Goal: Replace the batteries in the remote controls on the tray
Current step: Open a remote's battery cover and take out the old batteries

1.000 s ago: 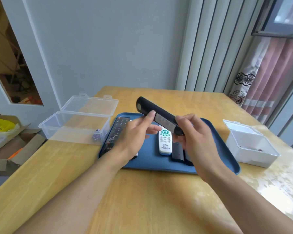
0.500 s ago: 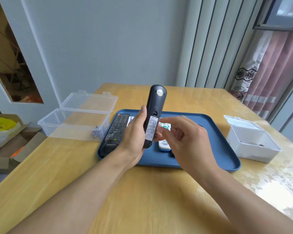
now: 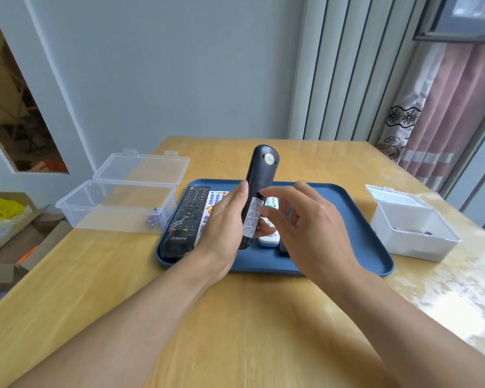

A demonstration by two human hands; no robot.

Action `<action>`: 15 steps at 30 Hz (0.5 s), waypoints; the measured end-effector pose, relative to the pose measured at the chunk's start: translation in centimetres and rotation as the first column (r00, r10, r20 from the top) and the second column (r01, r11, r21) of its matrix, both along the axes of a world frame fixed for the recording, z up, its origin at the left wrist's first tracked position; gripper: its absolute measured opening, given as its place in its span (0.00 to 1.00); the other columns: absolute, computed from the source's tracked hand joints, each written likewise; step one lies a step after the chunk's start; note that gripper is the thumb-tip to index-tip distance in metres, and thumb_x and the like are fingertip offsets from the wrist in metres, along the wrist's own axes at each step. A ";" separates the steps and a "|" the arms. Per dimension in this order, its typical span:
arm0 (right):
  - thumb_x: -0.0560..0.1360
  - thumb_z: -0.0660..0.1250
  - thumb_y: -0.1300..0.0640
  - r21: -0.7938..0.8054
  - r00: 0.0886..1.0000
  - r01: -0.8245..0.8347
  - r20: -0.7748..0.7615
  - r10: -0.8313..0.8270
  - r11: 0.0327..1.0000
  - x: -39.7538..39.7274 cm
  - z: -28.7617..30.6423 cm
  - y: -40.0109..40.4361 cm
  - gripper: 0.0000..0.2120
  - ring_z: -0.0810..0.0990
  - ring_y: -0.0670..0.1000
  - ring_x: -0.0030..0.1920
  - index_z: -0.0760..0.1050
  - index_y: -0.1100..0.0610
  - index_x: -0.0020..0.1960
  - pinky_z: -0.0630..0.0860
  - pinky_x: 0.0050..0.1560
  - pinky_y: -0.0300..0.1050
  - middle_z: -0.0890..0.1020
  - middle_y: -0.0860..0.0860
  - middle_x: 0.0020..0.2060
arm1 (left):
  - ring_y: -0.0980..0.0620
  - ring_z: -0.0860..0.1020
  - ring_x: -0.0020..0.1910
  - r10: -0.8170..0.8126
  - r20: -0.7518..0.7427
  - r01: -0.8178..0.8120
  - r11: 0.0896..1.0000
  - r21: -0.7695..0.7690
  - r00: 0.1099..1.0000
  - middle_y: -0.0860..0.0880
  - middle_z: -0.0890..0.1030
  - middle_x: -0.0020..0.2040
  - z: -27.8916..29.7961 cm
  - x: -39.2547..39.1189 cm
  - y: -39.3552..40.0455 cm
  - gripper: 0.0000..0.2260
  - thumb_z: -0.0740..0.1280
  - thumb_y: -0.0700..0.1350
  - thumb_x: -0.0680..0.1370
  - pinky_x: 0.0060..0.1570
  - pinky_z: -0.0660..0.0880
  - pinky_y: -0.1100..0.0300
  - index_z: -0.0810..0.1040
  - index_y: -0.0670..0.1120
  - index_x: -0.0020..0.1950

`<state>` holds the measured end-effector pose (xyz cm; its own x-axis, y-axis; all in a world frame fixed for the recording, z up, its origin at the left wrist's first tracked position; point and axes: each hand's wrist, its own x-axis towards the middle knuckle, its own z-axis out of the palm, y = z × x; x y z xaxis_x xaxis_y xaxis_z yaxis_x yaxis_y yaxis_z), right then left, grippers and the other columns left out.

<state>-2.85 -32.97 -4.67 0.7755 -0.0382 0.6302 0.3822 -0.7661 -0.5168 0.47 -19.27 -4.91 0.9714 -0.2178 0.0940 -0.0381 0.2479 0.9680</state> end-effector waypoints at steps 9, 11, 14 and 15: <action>0.72 0.76 0.48 0.280 0.958 -0.211 -0.132 0.255 0.937 -1.2 1.7 -0.1 0.14 0.73 0.47 0.30 0.70 0.48 0.46 0.68 0.31 0.37 0.78 0.47 0.32 | 0.43 0.83 0.53 0.056 -0.006 -0.056 0.998 0.039 0.998 0.42 0.87 0.52 -0.5 0.2 0.1 0.18 0.58 0.56 0.85 0.63 0.75 0.44 0.85 0.49 0.56; 0.71 0.77 0.48 0.321 0.952 -0.216 -0.140 0.272 0.922 -1.2 2.0 -0.2 0.13 0.71 0.46 0.29 0.74 0.48 0.46 0.68 0.31 0.37 0.78 0.48 0.30 | 0.44 0.82 0.43 0.150 -0.081 -0.150 0.989 0.000 0.985 0.42 0.86 0.44 -0.2 0.8 0.4 0.21 0.58 0.58 0.84 0.54 0.75 0.47 0.83 0.44 0.53; 0.68 0.79 0.47 0.305 0.862 -0.261 -0.354 0.363 0.916 -1.4 2.4 -0.4 0.13 0.72 0.46 0.29 0.76 0.50 0.42 0.71 0.32 0.45 0.80 0.50 0.30 | 0.48 0.81 0.34 0.202 -0.162 -0.226 0.962 -0.150 0.966 0.43 0.82 0.37 0.5 1.5 1.0 0.22 0.57 0.56 0.85 0.53 0.79 0.47 0.80 0.39 0.52; 0.68 0.80 0.47 0.238 0.818 -0.291 -0.441 0.370 0.927 -1.6 2.3 -0.2 0.14 0.72 0.46 0.29 0.76 0.50 0.42 0.71 0.32 0.45 0.81 0.50 0.31 | 0.48 0.81 0.33 0.189 -0.177 -0.224 0.953 -0.205 0.966 0.43 0.81 0.36 0.7 1.5 1.2 0.21 0.57 0.56 0.85 0.54 0.80 0.46 0.79 0.39 0.53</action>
